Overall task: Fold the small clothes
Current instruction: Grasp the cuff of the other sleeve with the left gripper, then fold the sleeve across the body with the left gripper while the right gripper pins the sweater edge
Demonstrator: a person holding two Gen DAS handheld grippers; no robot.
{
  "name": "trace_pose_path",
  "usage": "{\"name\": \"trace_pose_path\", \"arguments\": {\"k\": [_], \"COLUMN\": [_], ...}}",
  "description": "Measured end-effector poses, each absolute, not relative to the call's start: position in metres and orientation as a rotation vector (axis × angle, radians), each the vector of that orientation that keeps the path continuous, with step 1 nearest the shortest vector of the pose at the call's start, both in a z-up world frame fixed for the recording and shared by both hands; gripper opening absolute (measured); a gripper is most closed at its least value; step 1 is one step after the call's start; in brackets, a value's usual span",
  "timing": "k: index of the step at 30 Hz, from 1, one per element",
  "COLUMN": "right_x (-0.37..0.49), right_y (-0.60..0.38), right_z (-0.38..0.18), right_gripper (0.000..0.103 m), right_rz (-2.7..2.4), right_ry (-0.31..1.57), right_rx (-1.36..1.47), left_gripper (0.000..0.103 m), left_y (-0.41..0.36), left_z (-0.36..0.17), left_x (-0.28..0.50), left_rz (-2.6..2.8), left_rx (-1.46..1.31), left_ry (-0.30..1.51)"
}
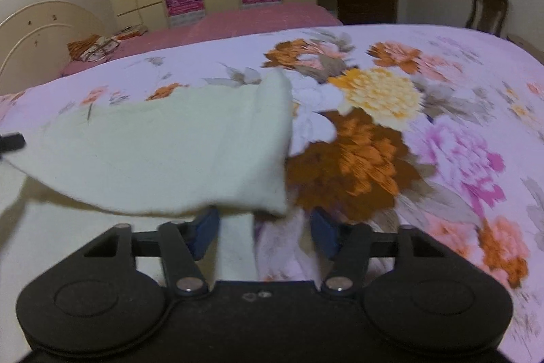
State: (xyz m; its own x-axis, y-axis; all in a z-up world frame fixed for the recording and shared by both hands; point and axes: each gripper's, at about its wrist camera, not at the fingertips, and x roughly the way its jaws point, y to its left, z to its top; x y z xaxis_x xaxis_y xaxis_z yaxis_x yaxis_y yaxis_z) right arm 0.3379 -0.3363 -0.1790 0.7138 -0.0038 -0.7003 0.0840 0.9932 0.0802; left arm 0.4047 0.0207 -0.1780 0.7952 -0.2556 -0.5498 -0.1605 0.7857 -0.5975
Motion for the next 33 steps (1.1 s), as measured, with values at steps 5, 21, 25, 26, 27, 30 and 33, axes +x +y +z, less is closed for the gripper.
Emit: {"name": "trace_pose_path", "arguments": {"k": [5,21,25,26,27,30,33], "right_x": [0.354,0.333,0.343,0.352,0.362,0.389,0.416], "right_y": [-0.331,-0.362,-0.367,-0.368,-0.369,-0.370,-0.374], "right_z": [-0.182,-0.170,-0.155,-0.156,-0.157,-0.164,-0.174], "right_gripper": [0.026,0.021,0.022,0.024,0.028,0.037,0.040], "right_rz": [-0.029,-0.069,-0.051,-0.055,-0.057,-0.051,-0.054], "right_ry": [0.789,0.794,0.742,0.742,0.749,0.762,0.780], "right_rx": [0.140,0.258,0.284,0.277,0.281,0.294,0.346], "left_gripper": [0.003,0.005,0.005,0.005,0.005,0.005,0.005], "left_y": [0.041,0.047,0.047,0.044,0.039,0.026,0.015], "left_z": [-0.194,-0.201,-0.186,-0.182,-0.179,-0.180,-0.192], "left_x": [0.407,0.390,0.380,0.381,0.383,0.396,0.415], "left_rz": [0.026,0.124,0.129,0.111,0.089,0.040,0.019], "left_rx": [-0.689,-0.565,-0.510,-0.503,-0.499,-0.496,-0.476], "left_ry": [0.686,0.740,0.685,0.677,0.671,0.682,0.723]}}
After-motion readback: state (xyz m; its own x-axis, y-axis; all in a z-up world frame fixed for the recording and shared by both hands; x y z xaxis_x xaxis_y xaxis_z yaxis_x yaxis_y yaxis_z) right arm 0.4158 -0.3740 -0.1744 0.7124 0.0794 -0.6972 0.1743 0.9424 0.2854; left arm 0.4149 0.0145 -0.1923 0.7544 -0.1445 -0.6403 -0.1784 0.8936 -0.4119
